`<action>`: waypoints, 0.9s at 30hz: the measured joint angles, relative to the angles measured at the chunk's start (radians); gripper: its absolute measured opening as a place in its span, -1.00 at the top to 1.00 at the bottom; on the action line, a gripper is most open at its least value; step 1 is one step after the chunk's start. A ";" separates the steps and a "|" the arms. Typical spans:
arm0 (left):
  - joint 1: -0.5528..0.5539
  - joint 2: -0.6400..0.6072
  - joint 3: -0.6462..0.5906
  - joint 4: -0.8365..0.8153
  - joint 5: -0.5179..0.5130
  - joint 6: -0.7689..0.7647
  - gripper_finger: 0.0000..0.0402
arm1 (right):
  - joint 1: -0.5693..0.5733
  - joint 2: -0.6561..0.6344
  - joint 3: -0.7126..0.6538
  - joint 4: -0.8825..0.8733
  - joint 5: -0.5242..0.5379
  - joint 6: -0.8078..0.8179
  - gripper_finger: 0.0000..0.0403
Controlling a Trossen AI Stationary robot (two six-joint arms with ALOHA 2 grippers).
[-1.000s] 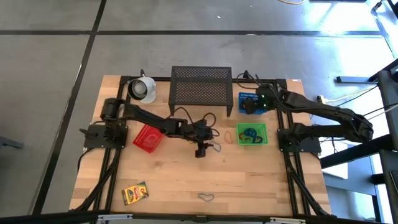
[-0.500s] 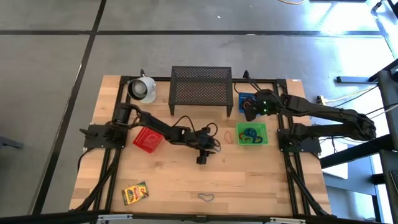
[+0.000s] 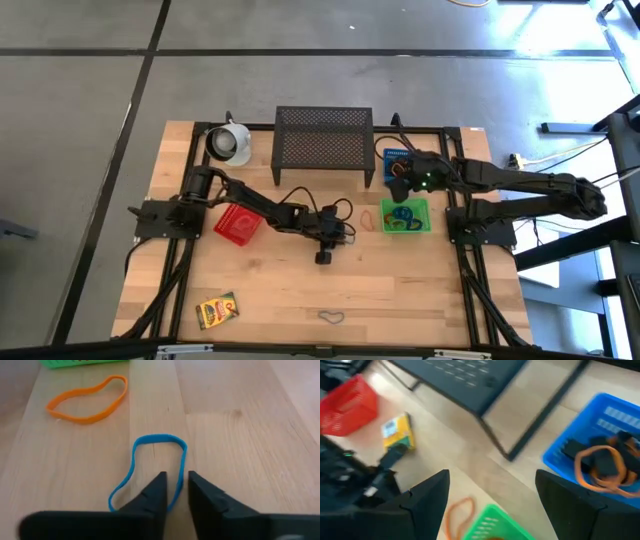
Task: Pick & Place Office Desk Supplies
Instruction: Put the blue rubber band into the blue bin
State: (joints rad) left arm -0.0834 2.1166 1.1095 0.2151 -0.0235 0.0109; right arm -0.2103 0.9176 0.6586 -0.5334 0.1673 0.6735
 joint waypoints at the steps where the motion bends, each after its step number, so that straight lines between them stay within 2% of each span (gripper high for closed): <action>1: 0.000 0.000 0.000 -0.005 -0.001 0.002 0.74 | 0.010 0.000 0.000 0.013 0.000 0.000 -0.47; 4: 0.000 0.000 -0.002 -0.003 -0.006 0.001 0.95 | 0.038 0.000 0.000 0.059 0.014 0.000 -0.47; 12: 0.004 -0.051 -0.017 0.052 -0.025 -0.005 0.99 | 0.119 0.000 0.000 0.153 0.022 -0.066 -0.41; 14: 0.011 -0.083 -0.018 0.056 -0.044 -0.006 0.99 | 0.141 0.000 0.000 0.183 -0.020 -0.114 -0.39; 18: 0.026 -0.164 -0.012 0.078 -0.054 -0.029 0.99 | 0.173 0.000 0.000 0.245 -0.204 -0.223 -0.34; 20: 0.034 -0.194 -0.014 0.074 -0.043 -0.056 0.99 | 0.184 0.000 0.000 0.265 -0.262 -0.285 -0.33; 27: 0.069 -0.292 -0.011 0.151 0.070 -0.173 0.99 | 0.218 0.000 0.000 0.338 -0.281 -0.638 -0.30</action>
State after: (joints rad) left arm -0.0144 1.8242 1.0988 0.3657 0.0463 -0.1622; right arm 0.0076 0.9180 0.6586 -0.1957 -0.1132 0.0359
